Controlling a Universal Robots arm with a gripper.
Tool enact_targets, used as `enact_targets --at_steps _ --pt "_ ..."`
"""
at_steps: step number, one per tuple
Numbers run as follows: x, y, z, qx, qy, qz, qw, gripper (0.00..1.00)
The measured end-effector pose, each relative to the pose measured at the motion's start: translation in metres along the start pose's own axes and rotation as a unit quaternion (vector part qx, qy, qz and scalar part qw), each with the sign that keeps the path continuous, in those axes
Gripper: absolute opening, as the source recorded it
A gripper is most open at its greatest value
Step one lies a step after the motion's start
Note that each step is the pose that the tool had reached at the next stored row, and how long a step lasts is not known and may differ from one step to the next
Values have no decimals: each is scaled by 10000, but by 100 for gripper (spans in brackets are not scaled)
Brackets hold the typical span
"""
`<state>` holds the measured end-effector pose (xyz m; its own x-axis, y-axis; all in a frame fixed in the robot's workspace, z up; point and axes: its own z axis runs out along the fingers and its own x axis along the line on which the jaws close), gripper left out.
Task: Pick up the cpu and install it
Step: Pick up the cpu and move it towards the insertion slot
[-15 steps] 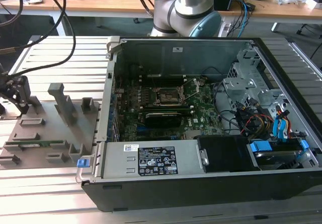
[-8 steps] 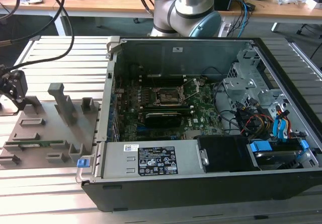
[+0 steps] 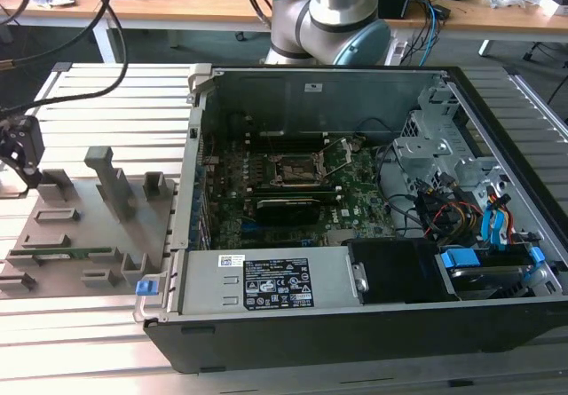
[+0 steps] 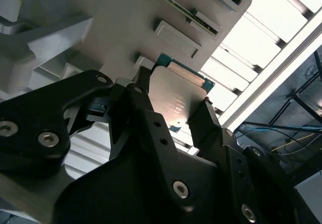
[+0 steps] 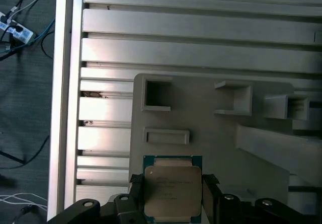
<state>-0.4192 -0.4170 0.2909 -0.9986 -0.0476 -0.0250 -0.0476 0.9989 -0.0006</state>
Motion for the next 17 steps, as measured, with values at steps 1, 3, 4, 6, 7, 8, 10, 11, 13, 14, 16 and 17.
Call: enact_targets --at_steps 1,3,4,6,7,8,10,11,13,14,16,17 --pt "0 0 -13 0 0 0 10000 55" --pt "-1 0 -48 0 0 0 10000 55" --pt "-2 0 -68 0 0 0 10000 55" --pt "-3 0 -114 0 0 0 10000 55" --pt "-3 0 -128 0 0 0 10000 55" --pt "-3 0 -140 0 0 0 10000 55" --pt "-4 0 -169 0 0 0 10000 55" --pt "-4 0 -181 0 0 0 10000 55" --pt "-5 0 -218 0 0 0 10000 55" --pt "-6 0 -226 0 0 0 10000 55" --pt "-6 0 -242 0 0 0 10000 55" --pt "-6 0 -248 0 0 0 10000 55"
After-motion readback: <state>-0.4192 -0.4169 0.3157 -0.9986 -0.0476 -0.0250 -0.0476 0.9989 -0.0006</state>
